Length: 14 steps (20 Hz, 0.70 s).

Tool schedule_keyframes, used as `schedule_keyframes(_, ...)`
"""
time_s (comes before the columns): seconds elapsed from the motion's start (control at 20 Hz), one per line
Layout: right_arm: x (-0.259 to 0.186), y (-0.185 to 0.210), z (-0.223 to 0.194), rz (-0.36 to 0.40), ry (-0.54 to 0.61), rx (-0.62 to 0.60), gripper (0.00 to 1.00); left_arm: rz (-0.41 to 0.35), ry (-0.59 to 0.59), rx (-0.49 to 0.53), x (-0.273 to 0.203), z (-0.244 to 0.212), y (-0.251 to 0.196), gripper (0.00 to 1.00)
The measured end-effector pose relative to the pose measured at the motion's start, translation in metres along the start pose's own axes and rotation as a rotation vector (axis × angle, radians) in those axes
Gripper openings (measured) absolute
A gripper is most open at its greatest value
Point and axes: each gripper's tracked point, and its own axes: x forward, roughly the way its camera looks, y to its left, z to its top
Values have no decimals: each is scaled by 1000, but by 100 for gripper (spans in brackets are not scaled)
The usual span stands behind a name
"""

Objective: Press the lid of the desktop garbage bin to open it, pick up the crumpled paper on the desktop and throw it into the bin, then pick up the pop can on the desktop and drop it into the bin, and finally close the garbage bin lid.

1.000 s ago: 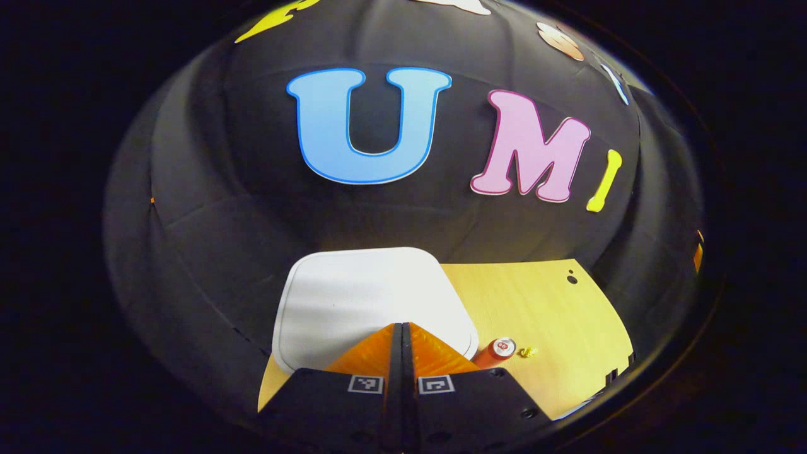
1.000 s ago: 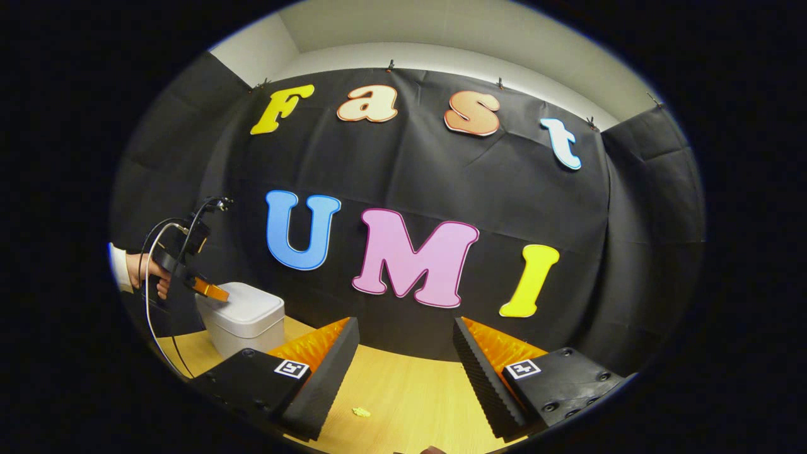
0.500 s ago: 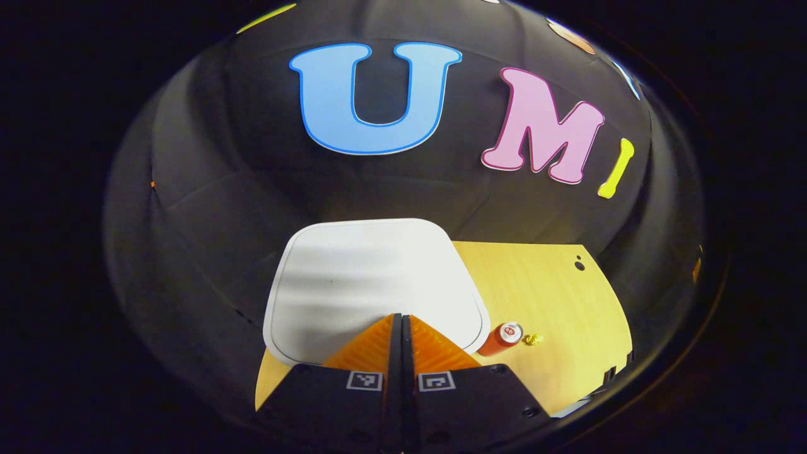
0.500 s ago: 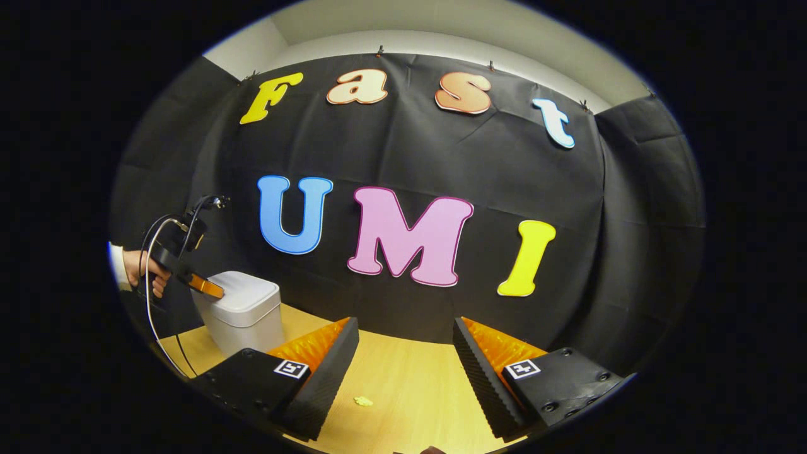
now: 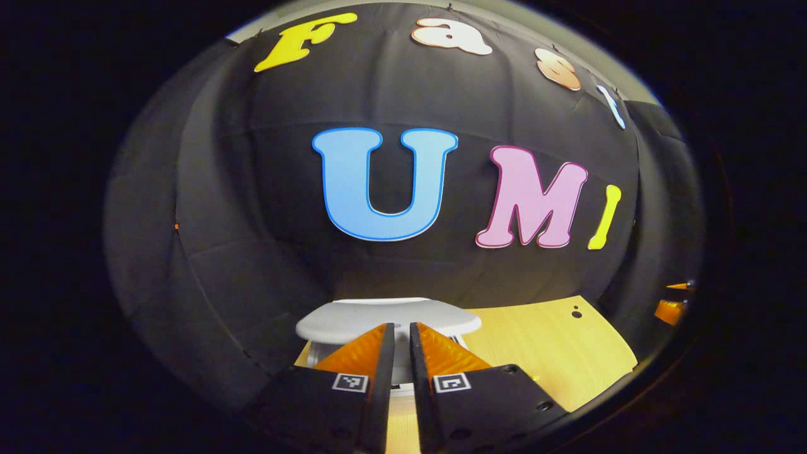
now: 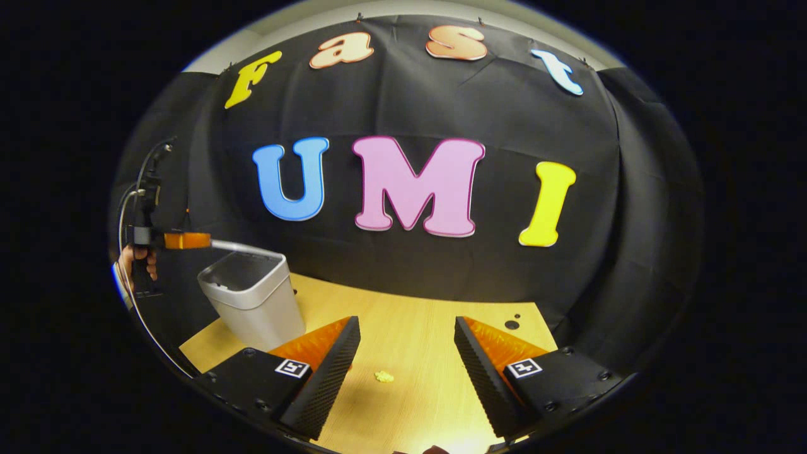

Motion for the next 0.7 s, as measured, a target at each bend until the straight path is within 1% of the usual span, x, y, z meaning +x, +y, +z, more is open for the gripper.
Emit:
schedule_keyframes(0.05,8,-1,-6,5,42,5,96,6,-13,8,-12,3,0,31)
schedule_keyframes(0.15,27,2,-19,26,109,1,96,7,-57,34,-40,7,-3,52)
schedule_keyframes(0.2,42,6,-26,44,137,-6,97,10,-85,37,-54,10,-3,74)
schedule_keyframes(0.25,56,11,-35,56,174,-4,96,29,-99,22,-66,10,-2,83)
schedule_keyframes(0.3,70,17,-45,71,213,-11,97,41,-94,-1,-81,5,-1,93)
schedule_keyframes(0.35,83,20,-56,78,259,-16,97,57,-98,-20,-95,1,0,96)
schedule_keyframes(0.45,110,28,-85,112,352,-51,97,70,-116,-28,-121,-5,-1,96)
schedule_keyframes(0.6,146,41,-145,126,551,-28,98,131,-103,28,-150,-23,-6,95)
schedule_keyframes(0.7,169,40,-183,118,669,-61,98,154,-105,44,-170,-32,-20,95)
